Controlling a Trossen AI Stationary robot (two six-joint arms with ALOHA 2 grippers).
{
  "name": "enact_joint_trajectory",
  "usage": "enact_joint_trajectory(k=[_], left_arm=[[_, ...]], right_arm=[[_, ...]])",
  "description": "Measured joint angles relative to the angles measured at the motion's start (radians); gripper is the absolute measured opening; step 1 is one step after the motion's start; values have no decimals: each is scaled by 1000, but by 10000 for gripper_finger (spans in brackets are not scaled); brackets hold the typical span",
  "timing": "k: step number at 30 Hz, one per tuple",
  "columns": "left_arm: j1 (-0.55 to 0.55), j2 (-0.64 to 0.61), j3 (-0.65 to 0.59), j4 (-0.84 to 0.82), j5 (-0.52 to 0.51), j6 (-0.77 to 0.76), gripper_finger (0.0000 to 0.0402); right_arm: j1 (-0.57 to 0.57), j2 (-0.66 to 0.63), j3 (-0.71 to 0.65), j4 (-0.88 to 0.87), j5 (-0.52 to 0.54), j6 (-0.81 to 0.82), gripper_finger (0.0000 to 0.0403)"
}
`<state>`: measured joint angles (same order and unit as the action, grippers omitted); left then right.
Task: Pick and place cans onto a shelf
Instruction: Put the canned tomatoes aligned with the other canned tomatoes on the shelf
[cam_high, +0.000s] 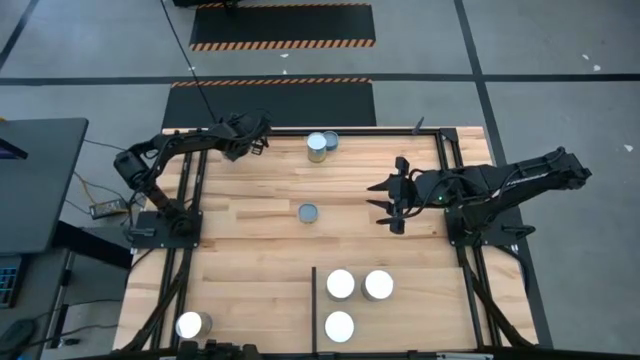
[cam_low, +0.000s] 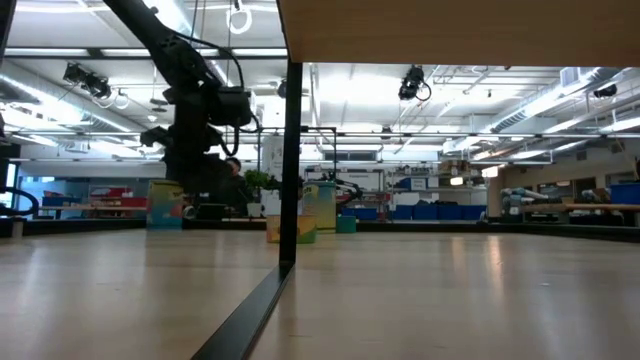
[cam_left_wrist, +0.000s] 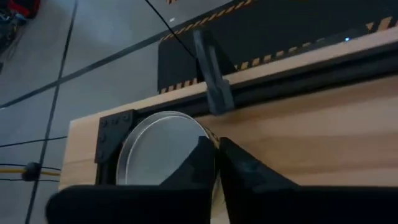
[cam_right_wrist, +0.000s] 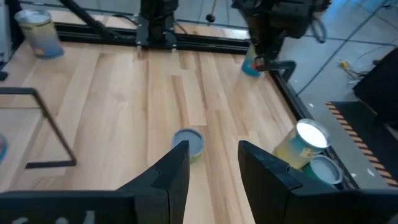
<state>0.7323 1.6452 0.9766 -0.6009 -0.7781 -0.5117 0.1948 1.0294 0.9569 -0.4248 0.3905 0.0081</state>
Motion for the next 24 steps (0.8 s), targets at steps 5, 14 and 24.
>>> enact_joint_trajectory(k=[5,14,24], left_arm=[[-38,-1,-3,-8,30,77,7],[-171,-129,-4,-71,119,89,5],[-526,-234,-4,56,202,348,5]], right_arm=[[1,0,0,-5,-40,-1,144],[1,0,0,27,-34,-74,144],[1,0,0,41,38,-127,144]])
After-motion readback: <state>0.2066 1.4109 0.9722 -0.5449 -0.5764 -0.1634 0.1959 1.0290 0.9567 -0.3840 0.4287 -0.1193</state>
